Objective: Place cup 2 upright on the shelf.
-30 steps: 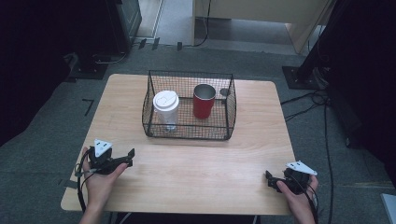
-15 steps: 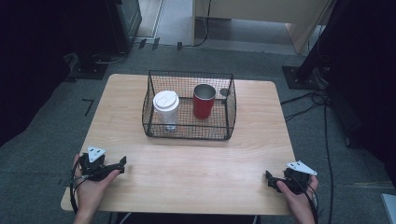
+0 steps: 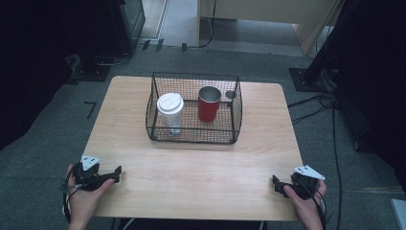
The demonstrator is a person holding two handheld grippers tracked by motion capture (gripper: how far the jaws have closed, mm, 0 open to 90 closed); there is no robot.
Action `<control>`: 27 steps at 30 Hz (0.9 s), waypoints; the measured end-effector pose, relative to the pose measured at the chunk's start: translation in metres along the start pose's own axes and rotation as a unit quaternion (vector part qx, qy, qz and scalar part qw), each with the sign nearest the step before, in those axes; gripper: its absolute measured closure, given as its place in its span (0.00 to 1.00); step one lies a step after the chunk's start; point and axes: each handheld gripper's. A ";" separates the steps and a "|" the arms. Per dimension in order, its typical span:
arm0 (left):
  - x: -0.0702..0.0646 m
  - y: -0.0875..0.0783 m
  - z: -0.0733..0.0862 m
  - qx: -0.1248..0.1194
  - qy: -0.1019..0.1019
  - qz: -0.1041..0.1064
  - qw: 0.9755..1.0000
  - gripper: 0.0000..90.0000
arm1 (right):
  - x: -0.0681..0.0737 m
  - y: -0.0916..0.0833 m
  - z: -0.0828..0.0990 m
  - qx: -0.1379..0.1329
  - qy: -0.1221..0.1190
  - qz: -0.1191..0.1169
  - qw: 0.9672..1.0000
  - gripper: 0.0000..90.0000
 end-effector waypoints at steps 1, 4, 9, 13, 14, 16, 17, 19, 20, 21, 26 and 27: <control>0.002 0.000 0.000 0.002 0.000 0.000 1.000 0.00 | 0.000 0.000 0.000 0.000 0.000 0.000 1.000 0.00; 0.004 0.001 0.000 0.007 -0.001 0.003 1.000 0.00 | 0.000 0.000 0.000 0.000 0.001 0.000 1.000 0.00; 0.003 0.003 -0.001 0.018 -0.002 0.011 1.000 0.00 | 0.000 0.000 0.000 0.000 0.001 0.000 1.000 0.00; -0.003 0.006 -0.002 0.024 0.011 0.002 1.000 0.00 | 0.000 0.000 0.000 0.000 0.001 0.000 1.000 0.00; -0.004 0.006 -0.002 0.027 0.016 0.000 1.000 0.00 | 0.000 0.000 0.000 0.000 0.001 0.000 1.000 0.00; -0.005 0.007 -0.003 0.024 0.017 0.002 1.000 0.00 | 0.000 0.000 0.000 0.000 0.001 0.000 1.000 0.00; -0.005 0.008 -0.003 0.022 0.017 0.002 1.000 0.00 | 0.000 0.000 0.000 0.001 0.001 0.000 1.000 0.00; -0.005 0.008 -0.004 0.024 0.017 0.001 1.000 0.00 | 0.000 0.000 0.000 0.000 0.001 0.000 1.000 0.00; -0.006 0.009 -0.004 0.023 0.014 -0.001 1.000 0.00 | 0.000 0.000 0.000 0.000 0.001 0.000 1.000 0.00; -0.006 0.009 -0.004 0.023 0.011 -0.003 1.000 0.00 | 0.000 0.000 0.000 0.000 0.000 0.000 1.000 0.00; -0.011 0.011 -0.006 0.022 -0.005 -0.015 1.000 0.00 | 0.000 0.000 0.000 0.000 0.001 0.000 1.000 0.00; -0.010 0.011 -0.007 0.022 -0.006 -0.015 1.000 0.00 | 0.000 0.000 0.000 0.000 0.001 0.000 1.000 0.00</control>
Point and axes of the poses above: each handheld gripper's, and its own axes: y roughly forward along the jaws, z roughly out of its underside, x roughly to its left, and after that the axes turned 6 degrees about x, right-handed
